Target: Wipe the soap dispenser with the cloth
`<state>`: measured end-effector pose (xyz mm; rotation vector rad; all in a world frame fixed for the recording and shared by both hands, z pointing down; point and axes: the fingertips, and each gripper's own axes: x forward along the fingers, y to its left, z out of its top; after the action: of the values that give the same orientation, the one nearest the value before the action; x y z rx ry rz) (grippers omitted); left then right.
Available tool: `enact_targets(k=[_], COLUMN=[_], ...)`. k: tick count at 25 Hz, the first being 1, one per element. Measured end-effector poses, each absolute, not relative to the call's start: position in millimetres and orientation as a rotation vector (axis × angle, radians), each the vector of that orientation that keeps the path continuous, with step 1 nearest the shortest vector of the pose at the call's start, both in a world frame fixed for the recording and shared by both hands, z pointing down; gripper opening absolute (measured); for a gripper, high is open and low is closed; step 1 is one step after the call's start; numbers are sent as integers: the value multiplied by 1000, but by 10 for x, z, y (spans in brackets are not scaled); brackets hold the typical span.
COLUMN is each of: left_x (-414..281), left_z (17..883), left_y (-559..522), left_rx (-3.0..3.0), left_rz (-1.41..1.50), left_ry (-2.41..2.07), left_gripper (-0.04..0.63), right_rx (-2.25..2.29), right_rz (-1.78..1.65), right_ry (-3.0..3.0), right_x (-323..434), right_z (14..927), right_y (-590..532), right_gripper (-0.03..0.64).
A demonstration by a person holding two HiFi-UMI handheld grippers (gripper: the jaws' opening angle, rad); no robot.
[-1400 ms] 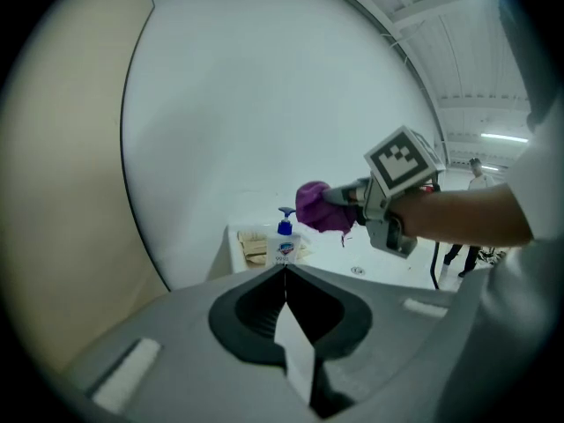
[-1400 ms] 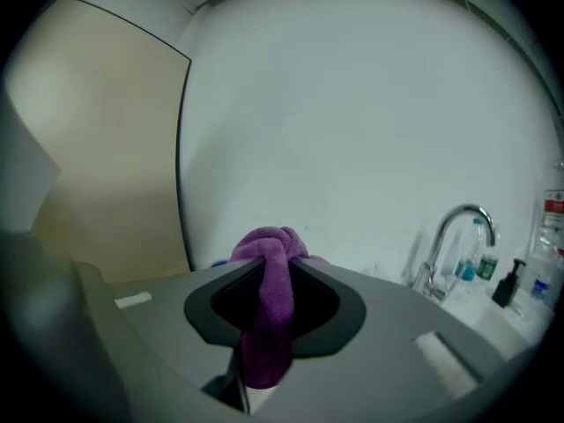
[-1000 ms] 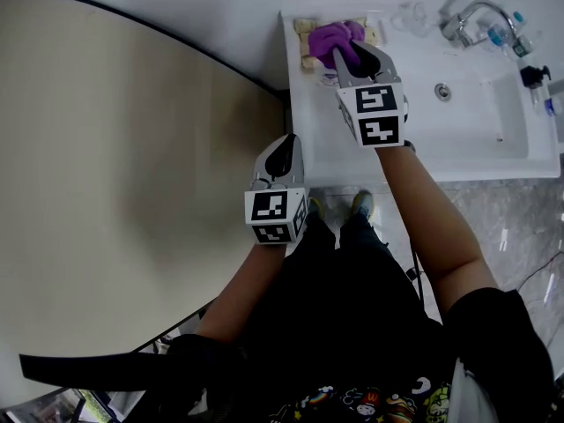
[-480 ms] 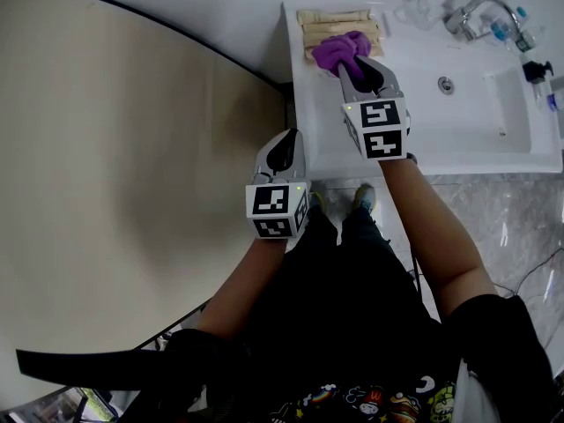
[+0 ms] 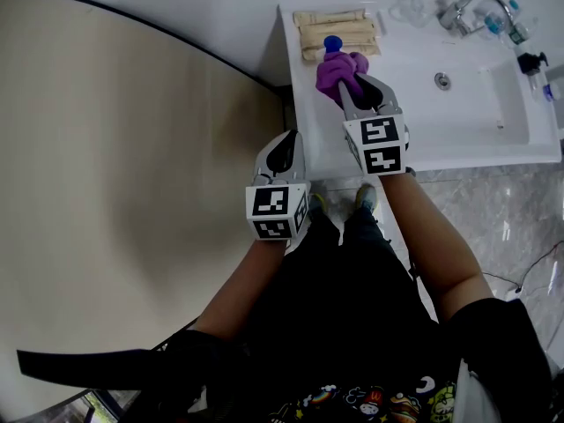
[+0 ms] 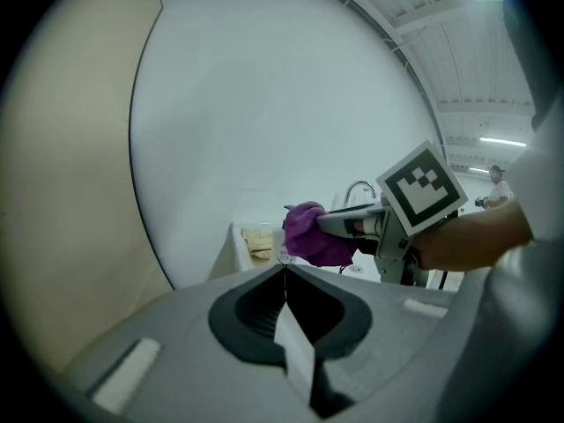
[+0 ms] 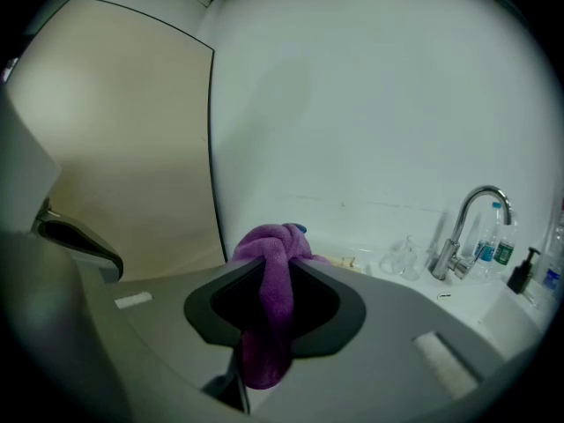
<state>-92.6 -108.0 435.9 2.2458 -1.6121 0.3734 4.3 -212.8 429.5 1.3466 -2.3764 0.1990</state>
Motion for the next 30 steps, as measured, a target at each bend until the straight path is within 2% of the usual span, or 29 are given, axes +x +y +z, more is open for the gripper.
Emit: enact_targets(k=[11,17,30], left_x=[-949,-901,-826], left_z=[4366,4362,4366], left_y=[-1065,-1059,-1054], left_rx=[2249,2246,2248], left_rz=[355,357,366], left_ry=[-1606,-1601,-1589], left_gripper=[2,2,2], right_rx=[1514,1463,1364], right_rz=[44,100,239], right_ry=[-2429,-2395,-2365], right_x=[131,11,4], right_z=[3586,3916,4432], right_y=[-2569,-2689,-2179], right_gripper=[104,104,104])
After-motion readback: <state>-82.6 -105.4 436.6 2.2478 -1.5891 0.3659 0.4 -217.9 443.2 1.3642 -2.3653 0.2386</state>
